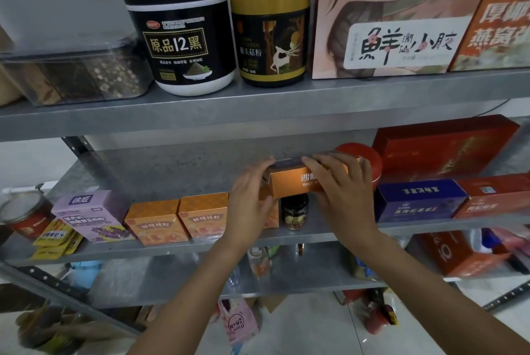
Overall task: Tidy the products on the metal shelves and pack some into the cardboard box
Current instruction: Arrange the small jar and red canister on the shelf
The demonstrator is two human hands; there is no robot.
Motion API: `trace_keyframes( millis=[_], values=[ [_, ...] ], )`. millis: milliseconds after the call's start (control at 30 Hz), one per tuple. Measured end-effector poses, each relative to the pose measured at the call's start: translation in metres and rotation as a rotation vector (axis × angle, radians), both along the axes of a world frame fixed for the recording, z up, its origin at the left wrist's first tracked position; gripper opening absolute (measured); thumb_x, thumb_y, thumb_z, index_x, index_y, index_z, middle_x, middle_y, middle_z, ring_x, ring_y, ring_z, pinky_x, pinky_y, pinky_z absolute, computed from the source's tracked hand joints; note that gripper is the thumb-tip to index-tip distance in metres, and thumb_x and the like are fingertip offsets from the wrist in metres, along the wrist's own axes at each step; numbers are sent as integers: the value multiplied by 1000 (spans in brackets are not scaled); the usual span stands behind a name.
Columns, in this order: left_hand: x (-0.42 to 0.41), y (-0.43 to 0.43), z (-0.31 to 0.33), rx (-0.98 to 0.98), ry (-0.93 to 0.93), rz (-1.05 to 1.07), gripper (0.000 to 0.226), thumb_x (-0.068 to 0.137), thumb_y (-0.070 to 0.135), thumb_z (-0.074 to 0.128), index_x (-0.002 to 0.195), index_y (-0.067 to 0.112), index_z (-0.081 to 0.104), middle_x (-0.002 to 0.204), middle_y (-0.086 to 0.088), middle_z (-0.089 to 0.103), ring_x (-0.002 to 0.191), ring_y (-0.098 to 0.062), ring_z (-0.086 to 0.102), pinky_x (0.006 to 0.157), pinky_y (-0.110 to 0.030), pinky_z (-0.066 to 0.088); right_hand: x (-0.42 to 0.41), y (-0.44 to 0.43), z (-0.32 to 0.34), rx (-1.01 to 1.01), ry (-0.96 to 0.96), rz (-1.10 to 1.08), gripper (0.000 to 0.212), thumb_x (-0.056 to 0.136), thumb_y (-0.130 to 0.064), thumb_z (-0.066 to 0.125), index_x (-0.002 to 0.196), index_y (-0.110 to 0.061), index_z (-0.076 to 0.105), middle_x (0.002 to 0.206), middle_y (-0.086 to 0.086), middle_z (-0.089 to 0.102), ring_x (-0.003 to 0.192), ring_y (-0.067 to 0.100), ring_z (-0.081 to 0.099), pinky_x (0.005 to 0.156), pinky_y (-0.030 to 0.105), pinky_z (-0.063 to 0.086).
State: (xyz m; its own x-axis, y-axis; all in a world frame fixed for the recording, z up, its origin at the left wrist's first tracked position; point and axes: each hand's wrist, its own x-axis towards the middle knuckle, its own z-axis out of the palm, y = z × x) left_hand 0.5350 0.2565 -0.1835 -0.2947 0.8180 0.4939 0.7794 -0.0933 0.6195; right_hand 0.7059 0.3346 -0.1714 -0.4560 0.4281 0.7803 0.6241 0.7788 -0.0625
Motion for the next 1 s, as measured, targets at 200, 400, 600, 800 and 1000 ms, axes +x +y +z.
trace_keyframes(
  millis=[200,400,600,800,1000],
  values=[
    [21,-23,31,-41,-472,-134,44,85,19,72,113,45,49,111,28,60,102,12,58,85,-12,48,38,-10,22,-234,256,227,76,78,-27,76,142,-15,36,145,11,36,136,18,35,111,26,33],
    [42,-36,44,-59,-944,-165,34,69,30,67,103,27,62,90,18,74,88,-3,71,65,-14,54,67,-25,41,-1203,721,415,87,60,-41,88,134,-39,40,124,-14,61,104,11,67,71,26,59],
    [55,-33,41,-78,-1021,-64,13,79,19,72,84,7,70,71,5,71,63,-5,63,58,-13,47,73,-31,24,-1561,800,410,55,56,-26,83,105,-15,63,86,2,76,72,17,73,55,23,56],
    [60,-35,34,-125,-1086,25,36,83,21,72,83,-14,62,80,-27,69,67,-22,62,67,-31,47,70,-44,20,-1674,954,370,27,68,-16,66,93,-8,65,71,6,73,56,17,69,43,26,52],
    [60,-38,32,-303,-1158,-24,26,88,28,65,85,2,64,76,-4,74,61,-11,68,53,-18,51,71,-45,17,-1692,979,318,33,67,-15,69,98,-6,67,77,10,74,61,19,71,46,26,53]
  ],
)
